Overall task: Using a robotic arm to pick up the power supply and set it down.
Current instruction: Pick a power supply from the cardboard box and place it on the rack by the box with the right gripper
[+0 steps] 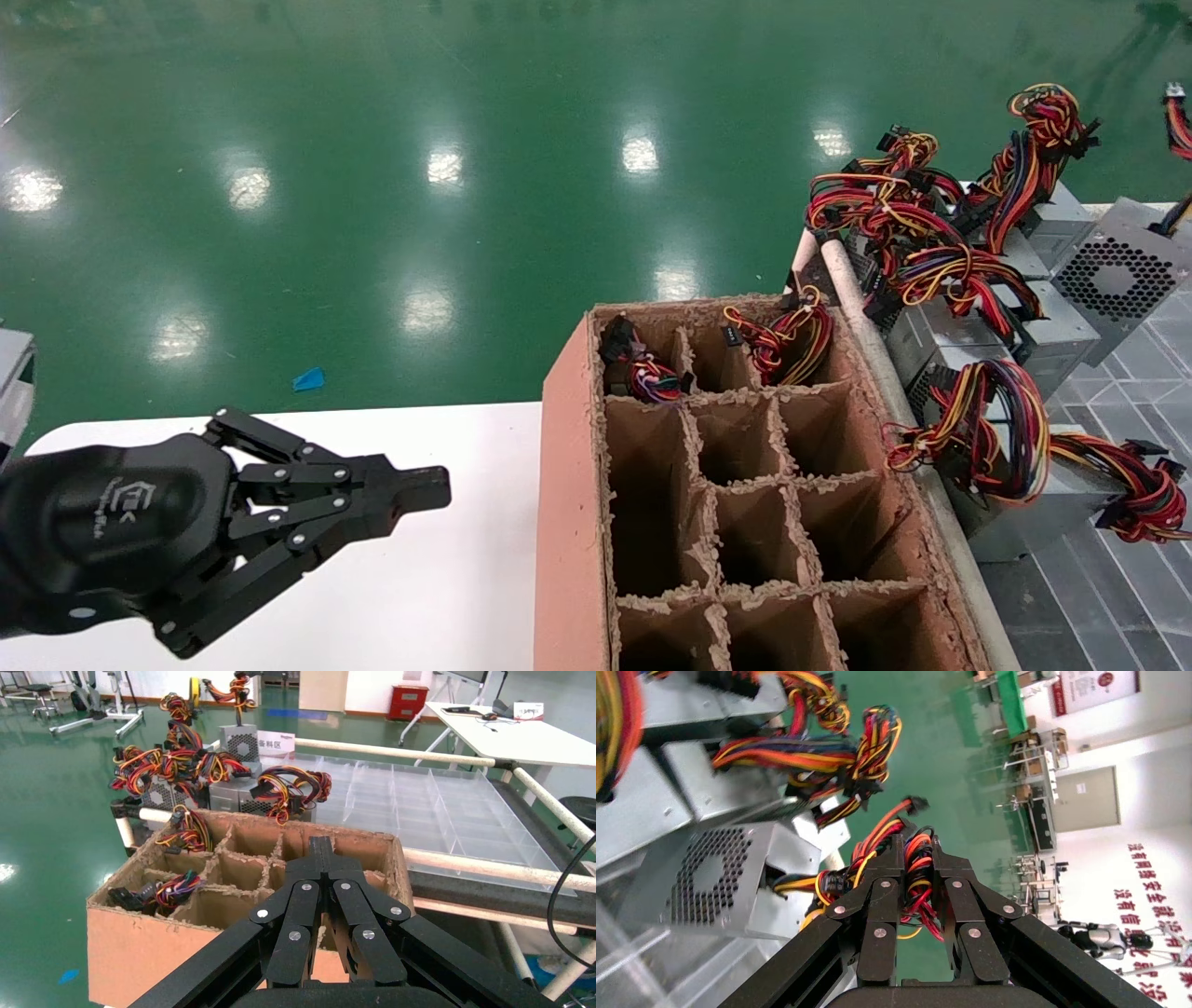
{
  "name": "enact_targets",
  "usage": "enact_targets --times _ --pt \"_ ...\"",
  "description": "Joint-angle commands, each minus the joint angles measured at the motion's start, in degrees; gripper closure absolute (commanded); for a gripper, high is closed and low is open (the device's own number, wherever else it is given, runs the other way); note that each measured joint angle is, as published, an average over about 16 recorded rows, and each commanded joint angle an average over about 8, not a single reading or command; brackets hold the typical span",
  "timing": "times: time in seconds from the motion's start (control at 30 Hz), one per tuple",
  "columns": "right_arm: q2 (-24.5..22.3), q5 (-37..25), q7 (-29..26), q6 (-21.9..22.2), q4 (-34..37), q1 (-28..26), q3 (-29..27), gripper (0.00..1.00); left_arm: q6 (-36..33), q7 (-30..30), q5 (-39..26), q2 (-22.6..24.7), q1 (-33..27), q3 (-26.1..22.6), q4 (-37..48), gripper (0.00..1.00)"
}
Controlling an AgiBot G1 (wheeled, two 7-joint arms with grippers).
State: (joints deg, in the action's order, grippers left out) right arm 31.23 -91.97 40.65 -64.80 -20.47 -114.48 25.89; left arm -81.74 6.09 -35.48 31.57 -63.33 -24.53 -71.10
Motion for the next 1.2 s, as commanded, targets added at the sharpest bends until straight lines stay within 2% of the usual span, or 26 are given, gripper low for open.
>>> enact_targets --times 0.03,0.3,0.57,0.93,1.2 --pt "1.2 0.6 1.5 1.4 2.2 -0.1 -0.4 1.00 0.0 0.0 0.0 0.0 0.0 0.0 0.0 1.00" --pt "3.5 0.8 4.5 5.0 9.0 -2.1 -0.9 1.00 0.0 0.0 0.0 0.0 0.0 0.0 0.0 1.00" --pt "6.2 0.4 4.9 7.4 14.4 -3.1 -0.7 1.00 0.0 0.0 0.0 0.0 0.0 0.0 0.0 1.00" --pt "10.2 2.8 6.6 7.3 18.0 -2.5 -2.2 1.00 0.0 0.0 0.0 0.0 0.0 0.0 0.0 1.00" --pt "10.6 3.2 7.4 6.9 19.1 -2.6 -2.5 1.00 0.0 0.0 0.0 0.0 0.0 0.0 0.0 1.00"
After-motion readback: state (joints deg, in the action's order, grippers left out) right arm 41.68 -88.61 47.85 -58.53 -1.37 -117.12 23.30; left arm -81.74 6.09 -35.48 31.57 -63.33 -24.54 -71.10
